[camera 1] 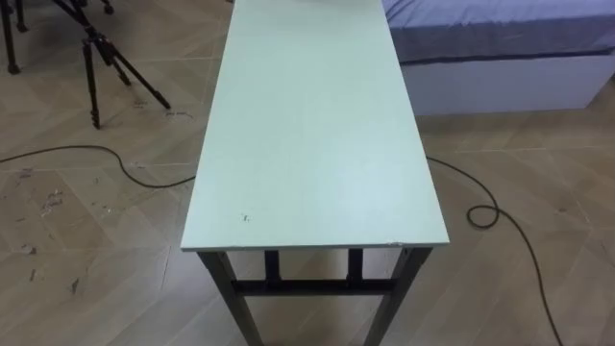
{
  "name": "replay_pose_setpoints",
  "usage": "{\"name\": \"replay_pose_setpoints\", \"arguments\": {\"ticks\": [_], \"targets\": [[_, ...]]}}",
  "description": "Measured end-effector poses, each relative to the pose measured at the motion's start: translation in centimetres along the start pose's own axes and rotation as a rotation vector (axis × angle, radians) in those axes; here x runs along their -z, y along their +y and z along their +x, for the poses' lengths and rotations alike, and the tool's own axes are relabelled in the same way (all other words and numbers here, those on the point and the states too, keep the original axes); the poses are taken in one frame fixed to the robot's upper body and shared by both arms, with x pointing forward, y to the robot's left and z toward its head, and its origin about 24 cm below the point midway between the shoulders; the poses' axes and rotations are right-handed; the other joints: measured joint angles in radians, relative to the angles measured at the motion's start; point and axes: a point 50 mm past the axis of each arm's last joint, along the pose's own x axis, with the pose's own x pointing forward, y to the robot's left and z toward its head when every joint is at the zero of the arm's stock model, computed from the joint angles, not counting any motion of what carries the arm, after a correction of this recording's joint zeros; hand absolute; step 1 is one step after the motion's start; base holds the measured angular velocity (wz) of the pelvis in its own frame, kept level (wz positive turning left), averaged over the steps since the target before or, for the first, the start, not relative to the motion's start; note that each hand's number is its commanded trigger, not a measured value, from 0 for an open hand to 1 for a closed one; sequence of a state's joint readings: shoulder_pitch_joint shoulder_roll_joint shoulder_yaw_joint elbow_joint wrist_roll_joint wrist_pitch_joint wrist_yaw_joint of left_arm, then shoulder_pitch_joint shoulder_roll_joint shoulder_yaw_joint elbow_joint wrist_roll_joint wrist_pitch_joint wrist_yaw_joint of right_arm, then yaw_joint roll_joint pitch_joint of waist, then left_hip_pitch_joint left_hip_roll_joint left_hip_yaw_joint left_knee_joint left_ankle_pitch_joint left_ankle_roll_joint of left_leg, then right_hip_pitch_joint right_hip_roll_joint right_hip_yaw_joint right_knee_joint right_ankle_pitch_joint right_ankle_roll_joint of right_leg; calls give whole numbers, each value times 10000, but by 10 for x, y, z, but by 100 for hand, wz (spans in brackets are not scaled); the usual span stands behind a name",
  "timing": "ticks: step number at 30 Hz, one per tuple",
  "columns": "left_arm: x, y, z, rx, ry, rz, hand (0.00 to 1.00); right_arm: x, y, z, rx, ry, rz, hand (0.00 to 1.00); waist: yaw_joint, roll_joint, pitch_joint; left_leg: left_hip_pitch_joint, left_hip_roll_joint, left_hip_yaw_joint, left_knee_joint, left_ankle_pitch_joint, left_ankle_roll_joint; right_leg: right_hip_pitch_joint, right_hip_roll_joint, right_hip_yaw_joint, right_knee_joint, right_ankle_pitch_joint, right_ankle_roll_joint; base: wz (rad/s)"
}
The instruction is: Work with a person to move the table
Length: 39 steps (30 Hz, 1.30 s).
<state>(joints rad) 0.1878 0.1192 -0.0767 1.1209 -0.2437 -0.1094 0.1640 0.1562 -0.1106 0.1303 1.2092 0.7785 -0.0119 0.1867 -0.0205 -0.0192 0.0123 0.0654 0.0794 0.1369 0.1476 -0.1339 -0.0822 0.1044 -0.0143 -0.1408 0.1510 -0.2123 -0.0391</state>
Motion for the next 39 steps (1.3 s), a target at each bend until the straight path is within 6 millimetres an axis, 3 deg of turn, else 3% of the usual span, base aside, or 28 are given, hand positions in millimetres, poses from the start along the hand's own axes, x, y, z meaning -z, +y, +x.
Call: {"name": "replay_pose_setpoints", "arguments": {"ticks": [13,22,28,34,39], "targets": [[1,0,0,161,66,-245,0,2,1,0,-334,147,-173,0,24,37,-45,0,-4,0,-1,0,0,2,-3,3,10,-4,8,0],[3,-2,0,1135,535,-1948,0,-3,-2,0,-542,173,144,0,48,73,-63,-35,-10,67,17,-37,18,-50,-22,-13,1,-15,28,0],[-11,-11,0,2323,189,-3137,0,-14,2,-1,-1085,-238,199,0,50,104,-83,-350,-7,63,186,-38,20,-260,-41,-95,28,-16,29,4],[-39,-31,-11,4373,-1233,-4244,0,-36,29,-9,-3147,-1854,773,0,104,177,-93,-349,10,70,178,-107,44,-313,-32,-119,199,-13,30,0],[-48,-49,-27,5933,-1835,-5095,0,-37,56,-23,-5045,-2359,945,0,121,218,-74,-359,16,97,186,-179,71,-351,-57,-155,260,-12,61,0]]}}
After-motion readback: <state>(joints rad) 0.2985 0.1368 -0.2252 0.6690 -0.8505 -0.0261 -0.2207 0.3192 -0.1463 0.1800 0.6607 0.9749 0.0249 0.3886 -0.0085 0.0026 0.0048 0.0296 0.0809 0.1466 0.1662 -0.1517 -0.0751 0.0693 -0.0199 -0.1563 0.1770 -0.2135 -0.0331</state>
